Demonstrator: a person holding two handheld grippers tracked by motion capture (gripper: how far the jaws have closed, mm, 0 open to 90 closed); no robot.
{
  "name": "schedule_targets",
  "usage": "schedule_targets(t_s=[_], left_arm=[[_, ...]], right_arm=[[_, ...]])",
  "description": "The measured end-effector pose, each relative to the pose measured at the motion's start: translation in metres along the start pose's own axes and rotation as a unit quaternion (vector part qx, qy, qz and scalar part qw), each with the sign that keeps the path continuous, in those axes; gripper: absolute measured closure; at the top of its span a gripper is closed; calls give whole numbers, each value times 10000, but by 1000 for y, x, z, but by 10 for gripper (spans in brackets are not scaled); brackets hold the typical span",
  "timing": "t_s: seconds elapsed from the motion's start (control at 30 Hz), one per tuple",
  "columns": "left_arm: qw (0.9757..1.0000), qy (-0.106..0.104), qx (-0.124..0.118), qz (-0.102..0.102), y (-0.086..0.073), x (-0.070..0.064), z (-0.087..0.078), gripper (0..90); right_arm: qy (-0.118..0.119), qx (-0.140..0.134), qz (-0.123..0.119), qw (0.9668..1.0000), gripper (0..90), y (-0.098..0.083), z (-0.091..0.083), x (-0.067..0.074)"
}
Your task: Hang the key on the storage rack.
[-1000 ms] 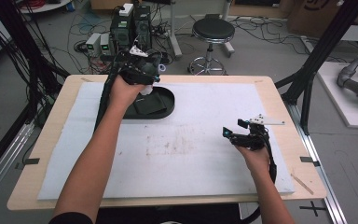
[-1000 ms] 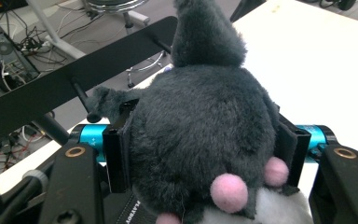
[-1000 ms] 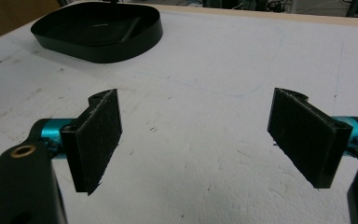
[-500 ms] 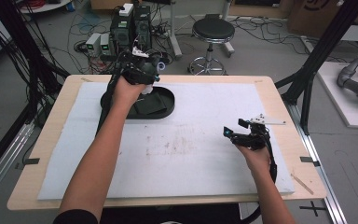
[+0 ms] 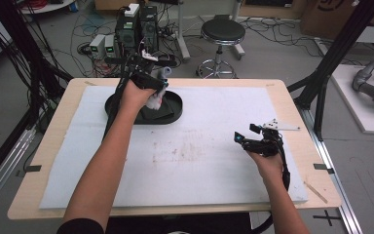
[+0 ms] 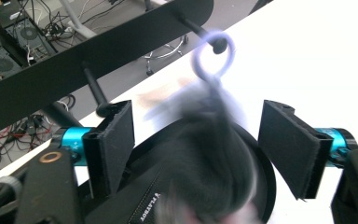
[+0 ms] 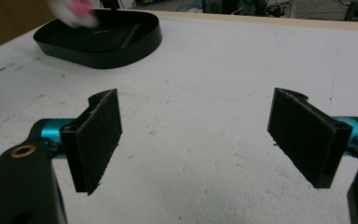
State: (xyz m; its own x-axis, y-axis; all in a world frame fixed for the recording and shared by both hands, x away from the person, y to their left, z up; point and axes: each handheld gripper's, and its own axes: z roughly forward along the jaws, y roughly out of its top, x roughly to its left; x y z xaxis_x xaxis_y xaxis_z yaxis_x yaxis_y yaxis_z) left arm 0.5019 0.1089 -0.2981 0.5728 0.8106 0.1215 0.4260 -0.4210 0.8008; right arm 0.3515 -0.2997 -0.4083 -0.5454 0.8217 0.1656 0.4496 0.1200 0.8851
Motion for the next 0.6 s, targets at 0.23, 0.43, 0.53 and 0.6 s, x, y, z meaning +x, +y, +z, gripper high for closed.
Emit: schedule_targets(t_s=[0.23,0.43,0.53,0.6], left_arm=[[10000,22,-19,-20,-3,-3,-2,239],[9999,-60,-105,-41,-6,-4,-8,237],[9999,-94,-134,-22,-5,-5,-10,237],[9997,-151,-170,-9,-5,-7,-13,237]], right_arm=[[7,-2,1,10000,181,0,0,0],[12,-6,31,10000,181,0,0,0],[9,-3,15,10000,181,0,0,0],[9,-10,6,10000,181,0,0,0]])
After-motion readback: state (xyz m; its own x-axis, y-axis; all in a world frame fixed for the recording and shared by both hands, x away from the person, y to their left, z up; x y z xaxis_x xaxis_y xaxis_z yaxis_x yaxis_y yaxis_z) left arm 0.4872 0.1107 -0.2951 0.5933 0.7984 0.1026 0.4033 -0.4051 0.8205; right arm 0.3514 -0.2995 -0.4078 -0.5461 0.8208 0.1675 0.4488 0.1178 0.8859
